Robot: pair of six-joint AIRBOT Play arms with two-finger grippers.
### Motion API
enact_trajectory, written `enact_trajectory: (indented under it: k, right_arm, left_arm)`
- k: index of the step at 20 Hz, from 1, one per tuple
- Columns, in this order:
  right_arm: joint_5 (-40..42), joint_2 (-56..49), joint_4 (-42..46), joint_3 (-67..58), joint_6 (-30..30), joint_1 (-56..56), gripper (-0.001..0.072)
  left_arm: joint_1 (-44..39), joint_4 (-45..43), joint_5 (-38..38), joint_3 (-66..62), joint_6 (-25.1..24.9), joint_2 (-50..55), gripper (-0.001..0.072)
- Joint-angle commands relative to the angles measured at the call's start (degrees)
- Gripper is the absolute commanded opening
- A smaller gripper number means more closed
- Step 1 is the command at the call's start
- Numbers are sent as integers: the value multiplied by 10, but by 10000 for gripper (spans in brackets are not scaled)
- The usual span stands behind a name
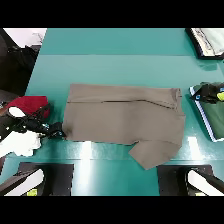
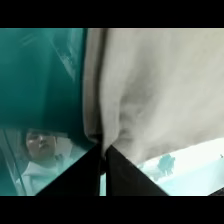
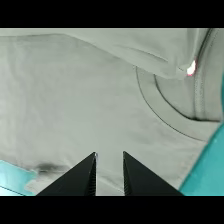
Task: Fold the shirts.
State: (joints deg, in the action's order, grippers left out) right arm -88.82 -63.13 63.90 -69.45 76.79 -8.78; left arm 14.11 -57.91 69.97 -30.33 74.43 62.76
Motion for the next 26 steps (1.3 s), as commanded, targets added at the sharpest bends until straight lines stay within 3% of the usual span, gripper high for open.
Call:
enact_trajectory:
  k: [1, 4, 5, 6, 7, 13, 16, 23, 24, 26]
  right_arm:
    - [-19, 1, 42, 43, 4, 0, 196]
    - [-23, 11, 84, 155, 23, 0, 209]
    - [-23, 17, 99, 193, 29, 0, 311]
    - [-26, 26, 106, 233, 36, 0, 503]
    - [-31, 37, 111, 265, 44, 0, 554]
    - [-59, 137, 109, 396, 123, 0, 549]
    - [-44, 162, 77, 450, 128, 0, 448]
    - [37, 180, 46, 488, 129, 0, 433]
    - [40, 180, 46, 488, 129, 0, 344]
    - [49, 181, 45, 488, 129, 0, 253]
  left_arm:
    - [0, 15, 3, -16, 1, -2, 27]
    - [0, 15, 23, -56, -3, -2, 27]
    - [0, 16, 28, -68, -5, -2, 27]
    - [0, 16, 30, -77, -5, -2, 27]
    - [0, 18, 30, -82, -6, -2, 27]
    - [0, 23, 26, -82, -9, -2, 27]
    - [0, 31, 25, -82, -10, -2, 27]
    - [0, 31, 25, -82, -10, -2, 27]
    - [0, 31, 25, -82, -10, -2, 27]
    - [0, 31, 25, -82, -14, -2, 28]
